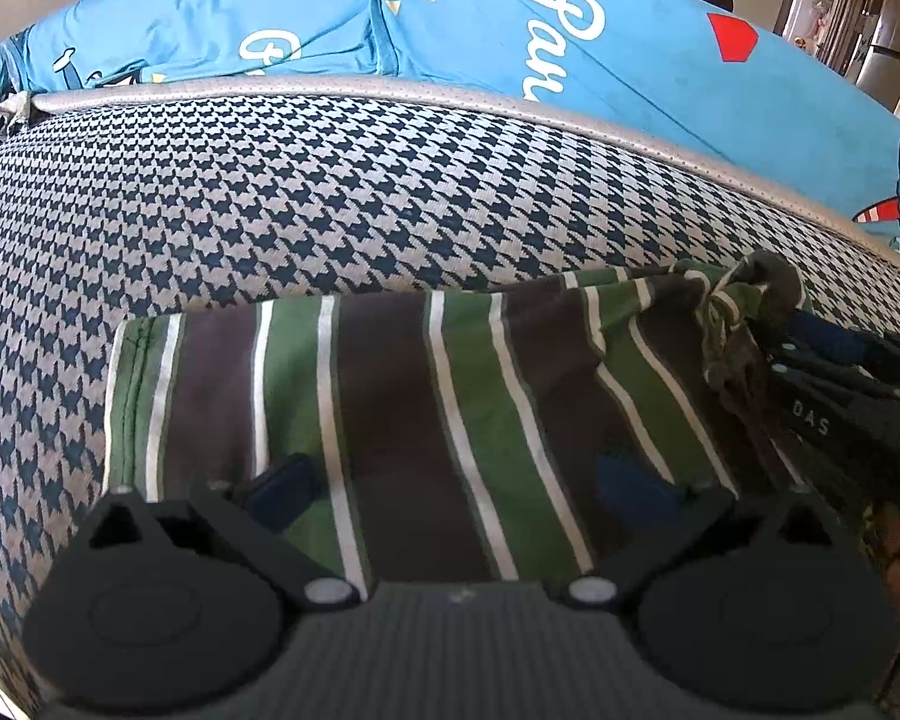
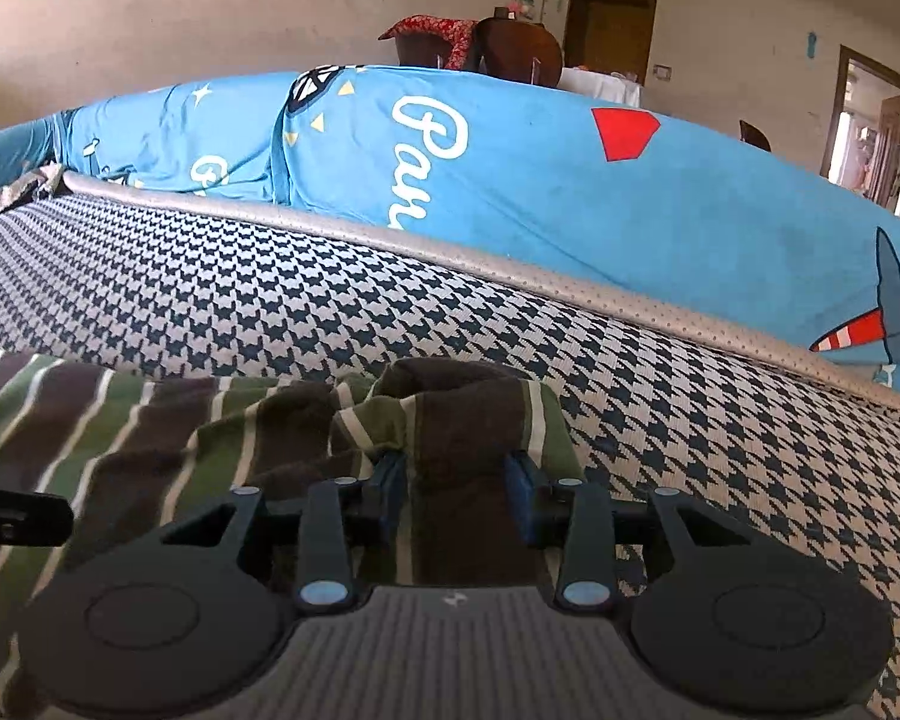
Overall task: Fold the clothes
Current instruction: 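Fold the held shirt corner over the bundle with the right gripper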
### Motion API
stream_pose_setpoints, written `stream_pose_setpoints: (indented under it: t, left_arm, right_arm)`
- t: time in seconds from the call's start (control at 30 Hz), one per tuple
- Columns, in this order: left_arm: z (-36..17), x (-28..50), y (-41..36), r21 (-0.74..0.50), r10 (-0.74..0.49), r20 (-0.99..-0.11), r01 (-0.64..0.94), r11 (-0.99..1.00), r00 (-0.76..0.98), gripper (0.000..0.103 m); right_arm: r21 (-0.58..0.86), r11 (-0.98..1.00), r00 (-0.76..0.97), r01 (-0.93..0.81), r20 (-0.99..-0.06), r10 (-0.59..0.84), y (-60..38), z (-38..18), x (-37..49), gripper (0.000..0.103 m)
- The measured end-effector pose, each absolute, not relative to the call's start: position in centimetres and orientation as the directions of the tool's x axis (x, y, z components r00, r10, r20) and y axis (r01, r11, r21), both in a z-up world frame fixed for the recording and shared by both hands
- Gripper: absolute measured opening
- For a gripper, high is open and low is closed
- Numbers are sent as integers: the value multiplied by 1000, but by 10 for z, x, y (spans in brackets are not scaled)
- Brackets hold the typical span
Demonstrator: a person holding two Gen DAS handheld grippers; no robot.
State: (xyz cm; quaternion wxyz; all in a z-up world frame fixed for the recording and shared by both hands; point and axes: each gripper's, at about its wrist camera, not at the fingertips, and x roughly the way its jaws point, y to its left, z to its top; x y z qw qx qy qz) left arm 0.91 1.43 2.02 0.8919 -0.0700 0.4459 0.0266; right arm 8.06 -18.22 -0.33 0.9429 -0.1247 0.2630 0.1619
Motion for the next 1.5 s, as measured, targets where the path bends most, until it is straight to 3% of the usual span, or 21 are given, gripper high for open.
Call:
stream_pose_setpoints:
  t: [0.47, 0.6, 0.97, 1.5]
  left_arm:
    - [21, 11, 14, -85, -4, -786, -103, 991, 618, 103]
    - [18, 12, 13, -66, 16, -790, -112, 992, 613, 103]
    - [6, 12, 6, 18, 80, -797, -109, 994, 598, 103]
    - [0, 8, 2, 39, 94, -782, -102, 994, 616, 103]
  right_arm:
    - [-141, 925, 813, -352, -536, 228, -186, 10, 54, 41]
    - [-138, 929, 816, -343, -534, 222, -185, 13, 39, 47]
    - [-135, 930, 800, -342, -560, 213, -183, -2, 31, 49]
    - [-120, 942, 807, -314, -556, 198, -184, 8, 18, 50]
